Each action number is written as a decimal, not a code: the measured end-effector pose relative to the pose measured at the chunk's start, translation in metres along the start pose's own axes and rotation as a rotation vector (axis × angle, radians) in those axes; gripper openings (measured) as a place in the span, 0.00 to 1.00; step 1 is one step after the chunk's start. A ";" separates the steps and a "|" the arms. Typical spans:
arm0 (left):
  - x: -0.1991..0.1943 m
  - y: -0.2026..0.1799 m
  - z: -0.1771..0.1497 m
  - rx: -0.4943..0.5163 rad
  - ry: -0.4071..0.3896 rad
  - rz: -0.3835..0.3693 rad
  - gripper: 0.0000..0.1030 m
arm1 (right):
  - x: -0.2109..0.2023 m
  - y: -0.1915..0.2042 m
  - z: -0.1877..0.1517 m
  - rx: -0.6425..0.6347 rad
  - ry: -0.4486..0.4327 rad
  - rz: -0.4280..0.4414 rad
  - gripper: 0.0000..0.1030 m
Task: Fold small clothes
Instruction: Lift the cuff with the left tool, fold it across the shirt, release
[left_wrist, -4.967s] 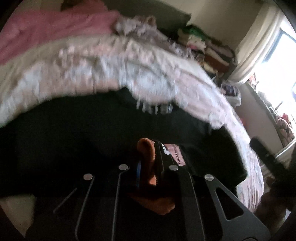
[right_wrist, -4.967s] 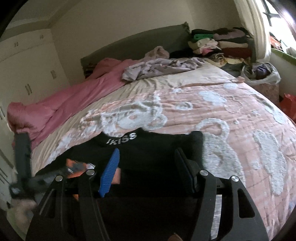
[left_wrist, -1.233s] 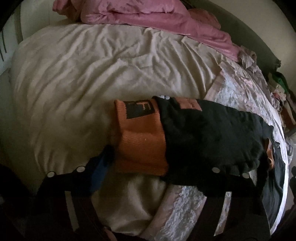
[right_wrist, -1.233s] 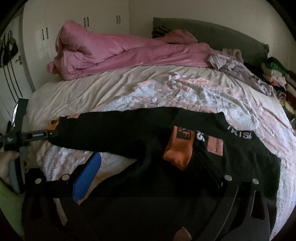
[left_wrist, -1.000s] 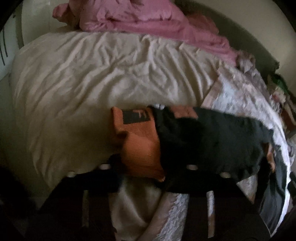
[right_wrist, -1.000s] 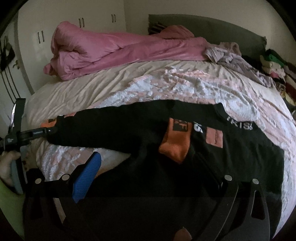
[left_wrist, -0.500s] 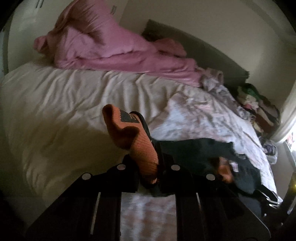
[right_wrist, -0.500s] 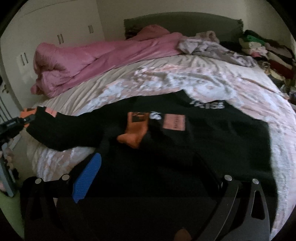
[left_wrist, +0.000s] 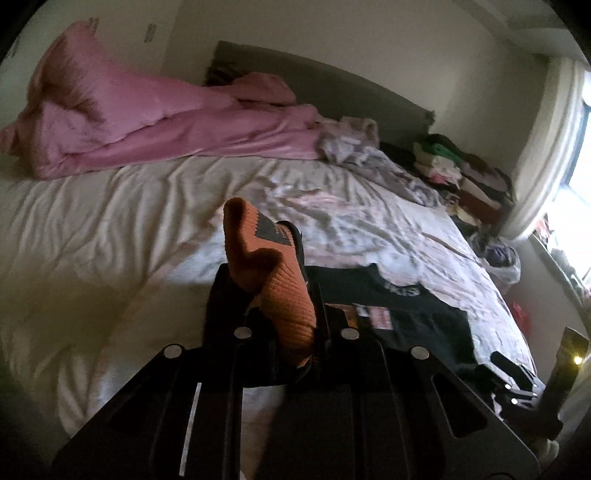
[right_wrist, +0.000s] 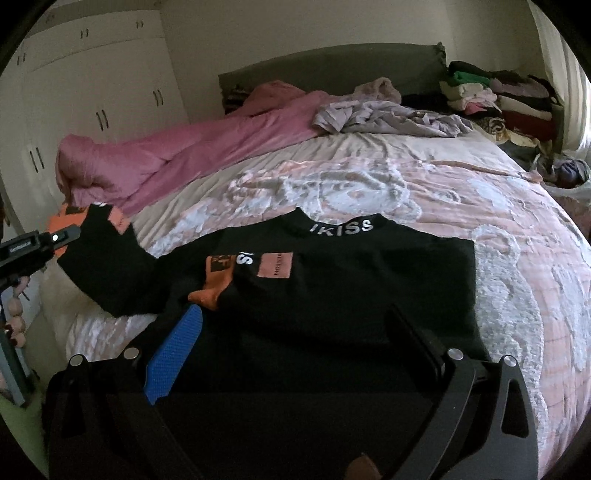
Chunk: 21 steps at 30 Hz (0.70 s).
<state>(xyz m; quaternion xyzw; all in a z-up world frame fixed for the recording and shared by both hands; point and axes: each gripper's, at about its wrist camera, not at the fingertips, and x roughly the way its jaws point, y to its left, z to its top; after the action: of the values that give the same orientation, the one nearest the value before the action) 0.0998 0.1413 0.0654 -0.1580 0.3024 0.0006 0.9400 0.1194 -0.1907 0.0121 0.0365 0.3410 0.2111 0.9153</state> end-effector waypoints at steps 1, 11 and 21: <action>0.002 -0.009 0.000 0.008 0.006 -0.011 0.07 | -0.001 -0.003 -0.002 -0.002 0.000 0.006 0.96; 0.038 -0.093 -0.004 0.094 0.058 -0.106 0.07 | -0.028 -0.058 0.002 0.118 -0.062 -0.035 0.96; 0.081 -0.152 -0.025 0.127 0.154 -0.200 0.07 | -0.050 -0.105 0.002 0.236 -0.108 -0.072 0.96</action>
<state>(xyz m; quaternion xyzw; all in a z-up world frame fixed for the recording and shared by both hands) 0.1666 -0.0181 0.0450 -0.1270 0.3558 -0.1245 0.9175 0.1251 -0.3064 0.0219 0.1431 0.3150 0.1344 0.9286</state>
